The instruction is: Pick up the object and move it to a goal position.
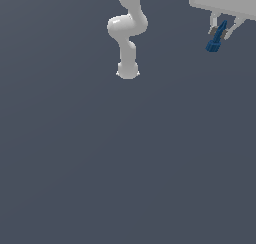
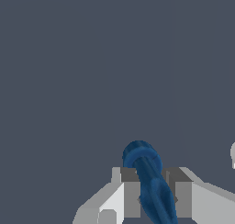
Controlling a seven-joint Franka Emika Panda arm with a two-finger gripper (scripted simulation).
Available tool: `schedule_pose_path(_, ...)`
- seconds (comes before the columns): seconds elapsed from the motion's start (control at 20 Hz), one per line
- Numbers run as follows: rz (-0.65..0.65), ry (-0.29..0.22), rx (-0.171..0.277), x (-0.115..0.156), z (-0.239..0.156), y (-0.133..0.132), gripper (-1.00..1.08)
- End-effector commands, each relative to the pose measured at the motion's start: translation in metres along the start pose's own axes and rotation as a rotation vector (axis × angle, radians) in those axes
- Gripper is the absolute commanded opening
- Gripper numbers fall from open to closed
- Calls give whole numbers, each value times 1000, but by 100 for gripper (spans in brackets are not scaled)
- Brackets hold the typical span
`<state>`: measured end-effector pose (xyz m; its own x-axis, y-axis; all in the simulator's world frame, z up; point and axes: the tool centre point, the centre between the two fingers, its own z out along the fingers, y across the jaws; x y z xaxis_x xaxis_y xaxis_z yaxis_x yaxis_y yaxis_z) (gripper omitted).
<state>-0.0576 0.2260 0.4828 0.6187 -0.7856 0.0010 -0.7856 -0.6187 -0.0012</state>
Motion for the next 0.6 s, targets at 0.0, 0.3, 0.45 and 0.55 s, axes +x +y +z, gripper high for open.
schedule_pose_path(0.0, 0, -1, -1, -5, -13, 0, -100)
schedule_pose_path(0.3, 0, -1, -1, -12, -31, -1, -100)
schedule_pose_path(0.45, 0, -1, -1, -14, -35, -2, -100)
schedule_pose_path(0.55, 0, -1, -1, -14, -35, -2, -100)
